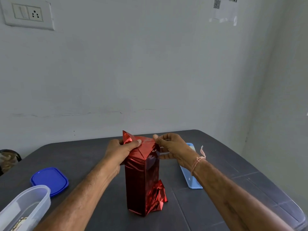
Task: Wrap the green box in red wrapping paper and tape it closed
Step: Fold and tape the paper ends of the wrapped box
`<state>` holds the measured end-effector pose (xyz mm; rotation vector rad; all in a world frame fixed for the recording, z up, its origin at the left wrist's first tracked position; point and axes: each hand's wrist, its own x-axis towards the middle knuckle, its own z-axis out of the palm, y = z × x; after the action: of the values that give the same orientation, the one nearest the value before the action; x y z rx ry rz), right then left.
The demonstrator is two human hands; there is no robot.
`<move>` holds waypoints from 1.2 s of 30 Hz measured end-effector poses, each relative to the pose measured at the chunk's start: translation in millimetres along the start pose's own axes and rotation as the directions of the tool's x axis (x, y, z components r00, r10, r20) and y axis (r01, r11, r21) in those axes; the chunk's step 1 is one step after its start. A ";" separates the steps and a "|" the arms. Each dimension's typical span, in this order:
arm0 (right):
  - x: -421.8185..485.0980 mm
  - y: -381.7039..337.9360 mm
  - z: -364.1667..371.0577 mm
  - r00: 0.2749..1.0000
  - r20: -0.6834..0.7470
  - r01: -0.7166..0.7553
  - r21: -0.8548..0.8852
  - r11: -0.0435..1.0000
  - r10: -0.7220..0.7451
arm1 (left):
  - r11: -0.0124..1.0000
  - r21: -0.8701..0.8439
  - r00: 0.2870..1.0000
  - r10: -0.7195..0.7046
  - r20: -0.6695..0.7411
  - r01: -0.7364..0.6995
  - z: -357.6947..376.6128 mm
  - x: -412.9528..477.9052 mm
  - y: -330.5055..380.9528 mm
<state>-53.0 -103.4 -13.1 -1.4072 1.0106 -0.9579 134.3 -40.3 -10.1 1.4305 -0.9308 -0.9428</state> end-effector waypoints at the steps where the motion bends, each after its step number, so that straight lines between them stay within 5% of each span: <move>1: -0.6 2.9 -1.9 1.000 -0.003 0.004 0.008 1.000 -0.004 | 1.000 -0.024 1.000 -0.007 -0.014 0.007 2.6 -1.9 -0.1; 6: -13.1 30.3 -41.0 0.971 -0.232 0.043 -0.054 0.998 -0.055 | 0.997 -0.075 1.000 -0.012 -0.025 0.010 5.2 -5.1 -2.4; 9: -18.7 56.8 -90.7 0.848 -0.527 -0.030 -0.164 0.986 -0.061 | 0.996 -0.084 1.000 -0.004 -0.013 0.003 6.0 -6.9 -3.7; 11: -18.9 76.1 -111.2 0.806 -0.591 -0.158 -0.182 0.970 0.020 | 0.997 -0.080 1.000 0.004 -0.010 -0.005 5.6 -8.0 -3.4; 16: -11.8 101.2 -123.3 0.834 -0.493 -0.340 -0.111 0.934 0.245 | 0.997 -0.075 1.000 0.006 0.001 -0.006 5.1 -9.0 -2.2; 22: -3.5 95.3 -122.7 0.817 -0.475 -0.427 -0.116 0.897 0.327 | 0.998 -0.069 1.000 0.013 0.015 -0.011 3.6 -10.6 -2.4; 36: -10.3 85.3 -110.9 0.810 -0.407 -0.396 0.154 0.905 0.423 | 0.998 -0.062 1.000 0.012 0.019 -0.011 4.0 -9.8 -2.3</move>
<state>-166.9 -130.5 -90.5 -0.8744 1.5319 -0.9788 127.0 -32.5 -12.3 1.3650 -0.9156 -0.9706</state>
